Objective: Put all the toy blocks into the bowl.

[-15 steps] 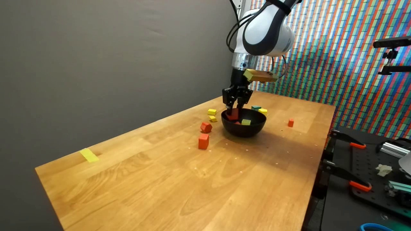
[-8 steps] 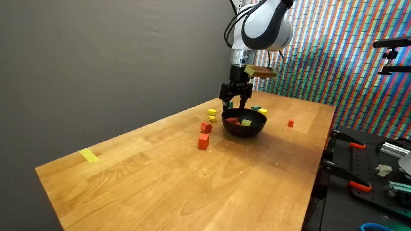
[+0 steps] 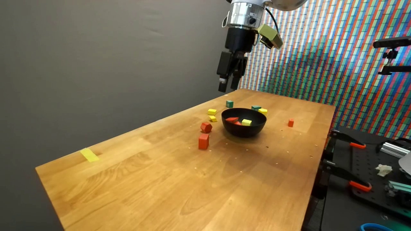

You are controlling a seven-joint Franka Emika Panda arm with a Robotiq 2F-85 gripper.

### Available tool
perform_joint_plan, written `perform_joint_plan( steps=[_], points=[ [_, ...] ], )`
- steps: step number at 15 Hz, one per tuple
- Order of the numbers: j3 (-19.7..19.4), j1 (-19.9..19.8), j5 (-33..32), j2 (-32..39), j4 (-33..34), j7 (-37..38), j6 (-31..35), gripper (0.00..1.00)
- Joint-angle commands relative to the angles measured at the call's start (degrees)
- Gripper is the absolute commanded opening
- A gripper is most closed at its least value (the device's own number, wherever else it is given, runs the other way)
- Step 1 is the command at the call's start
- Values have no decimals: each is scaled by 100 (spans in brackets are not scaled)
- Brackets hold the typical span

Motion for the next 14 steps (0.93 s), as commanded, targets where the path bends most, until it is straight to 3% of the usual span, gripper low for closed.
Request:
perform_joint_plan(
  steps=[1, 2, 5, 10, 14],
  points=[
    [-75, 97, 7, 2, 7, -35, -20, 100],
    [-84, 62, 177, 92, -54, -151, -18, 100],
    [-195, 160, -741, 481, -144, 260, 474, 100],
    [-448, 542, -2156, 1441, 435, 673, 922, 100],
    [-550, 808, -2357, 2030, 1005, 656, 971, 100]
  ],
)
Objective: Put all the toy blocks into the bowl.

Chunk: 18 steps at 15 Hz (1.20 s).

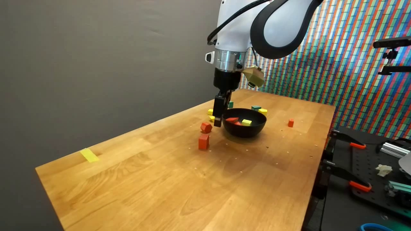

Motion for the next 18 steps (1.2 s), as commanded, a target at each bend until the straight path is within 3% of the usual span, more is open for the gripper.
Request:
perform_joint_plan(
  steps=[1, 9, 10, 11, 16, 18],
  points=[
    [-118, 226, -69, 633, 720, 0, 56, 100],
    [-86, 242, 383, 1745, 1898, -88, -183, 100],
    [-88, 238, 411, 1824, 1977, -89, -212, 90],
    [-75, 221, 449, 1867, 2020, -103, -244, 73],
    [-60, 221, 367, 1525, 1767, -260, -659, 33],
    [-11, 179, 403, 1350, 1656, -332, -847, 30]
  ],
)
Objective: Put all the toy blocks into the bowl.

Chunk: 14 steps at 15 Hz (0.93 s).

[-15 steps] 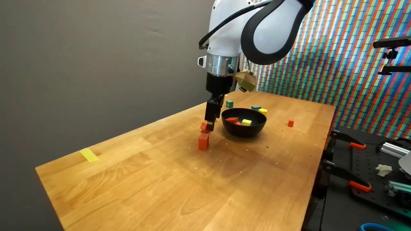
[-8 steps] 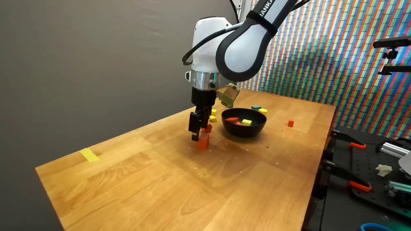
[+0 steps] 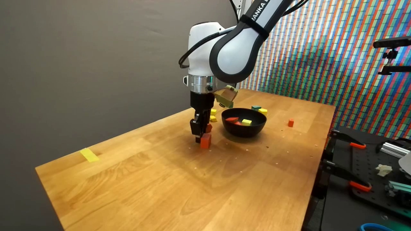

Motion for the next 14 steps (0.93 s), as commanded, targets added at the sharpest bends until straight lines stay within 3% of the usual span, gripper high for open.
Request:
perform_joint_plan(
  steps=[1, 3, 9, 14],
  points=[
    [58, -27, 115, -447, -224, -250, -400, 61],
    [100, -66, 172, -558, -274, -268, -430, 57],
    [425, -377, 895, -688, -445, -582, -381, 99],
    [312, -343, 905, -364, -391, -591, -466, 100]
  ],
)
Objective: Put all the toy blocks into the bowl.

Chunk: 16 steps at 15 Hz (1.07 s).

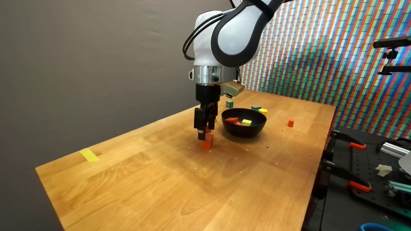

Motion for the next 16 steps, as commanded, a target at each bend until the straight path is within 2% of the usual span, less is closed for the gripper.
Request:
perform_joint_plan(
  steps=[1, 3, 10, 14, 16],
  points=[
    [-15, -36, 71, 151, 25, -155, -148, 100],
    [-29, 4, 29, 233, 52, -142, -119, 72],
    [3, -65, 77, 48, -4, -199, -198, 18],
    [18, -280, 235, -528, -439, -210, -16, 18],
    [-300, -291, 58, -1171, -1058, 114, 330, 18]
  ],
)
